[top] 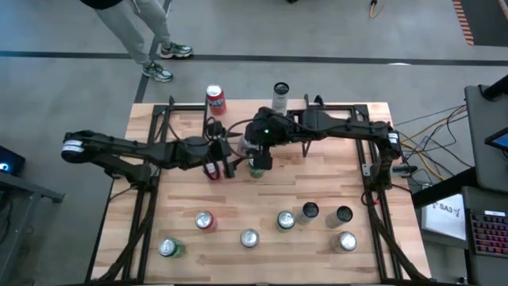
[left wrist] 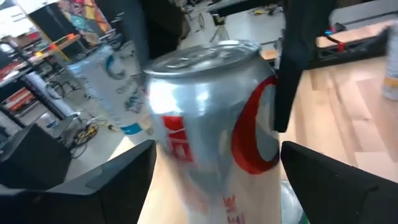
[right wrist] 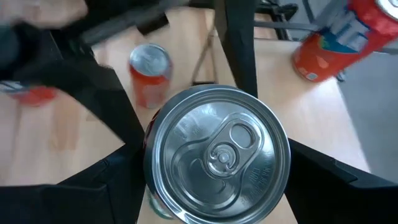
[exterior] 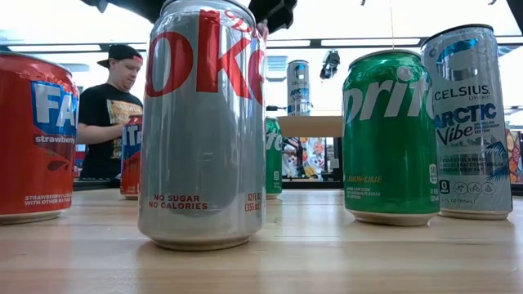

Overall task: Place canned beverage on shelf
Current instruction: Put the silver soda can on the shelf

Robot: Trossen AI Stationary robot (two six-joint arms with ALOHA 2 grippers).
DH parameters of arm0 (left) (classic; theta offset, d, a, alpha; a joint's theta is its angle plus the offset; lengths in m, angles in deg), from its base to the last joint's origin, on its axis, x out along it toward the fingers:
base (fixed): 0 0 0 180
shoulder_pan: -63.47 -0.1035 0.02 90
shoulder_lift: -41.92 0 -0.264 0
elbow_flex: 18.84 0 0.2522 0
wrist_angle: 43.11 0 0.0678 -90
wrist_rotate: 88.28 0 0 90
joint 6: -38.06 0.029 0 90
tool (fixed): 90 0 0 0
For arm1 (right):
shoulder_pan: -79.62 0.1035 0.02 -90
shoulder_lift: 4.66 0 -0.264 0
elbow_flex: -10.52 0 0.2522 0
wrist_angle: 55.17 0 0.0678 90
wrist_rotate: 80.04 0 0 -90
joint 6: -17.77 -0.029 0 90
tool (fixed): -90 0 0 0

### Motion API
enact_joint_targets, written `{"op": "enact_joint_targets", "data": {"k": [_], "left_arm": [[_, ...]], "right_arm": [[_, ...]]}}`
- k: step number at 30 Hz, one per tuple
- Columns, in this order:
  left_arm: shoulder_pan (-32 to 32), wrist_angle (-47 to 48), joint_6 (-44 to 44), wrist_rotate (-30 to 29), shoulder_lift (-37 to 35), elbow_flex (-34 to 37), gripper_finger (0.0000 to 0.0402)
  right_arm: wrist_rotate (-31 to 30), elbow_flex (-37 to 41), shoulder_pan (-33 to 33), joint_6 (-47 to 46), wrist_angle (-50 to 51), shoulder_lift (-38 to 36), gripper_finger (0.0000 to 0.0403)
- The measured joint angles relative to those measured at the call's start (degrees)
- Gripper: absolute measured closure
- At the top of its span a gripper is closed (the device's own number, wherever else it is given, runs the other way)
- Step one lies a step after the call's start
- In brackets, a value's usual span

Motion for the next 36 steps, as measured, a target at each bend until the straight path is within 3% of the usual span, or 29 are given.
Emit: {"op": "enact_joint_targets", "data": {"k": [11, 20, 30, 36], "left_arm": [[-0.09, -0.26, -0.48, 0.40, 1.32, -0.20, 0.0073], [-0.04, -0.01, -4.63, 0.66, 1.25, -0.20, 0.0109], [0.50, 0.97, -8.06, 0.74, 1.52, -0.04, 0.0011], [0.50, 0.17, -8.22, 0.42, 1.46, -0.07, 0.0022]], "right_arm": [[-2.20, 0.11, 1.53, -0.22, -1.27, 0.00, 0.0113], [-2.71, 0.11, 1.58, -1.29, -1.63, 0.02, 0.0113], [-2.78, 0.45, 1.99, -0.37, -8.16, 0.24, 0.0113], [-2.58, 0.59, 2.68, -0.04, -8.85, 0.57, 0.0113]]}}
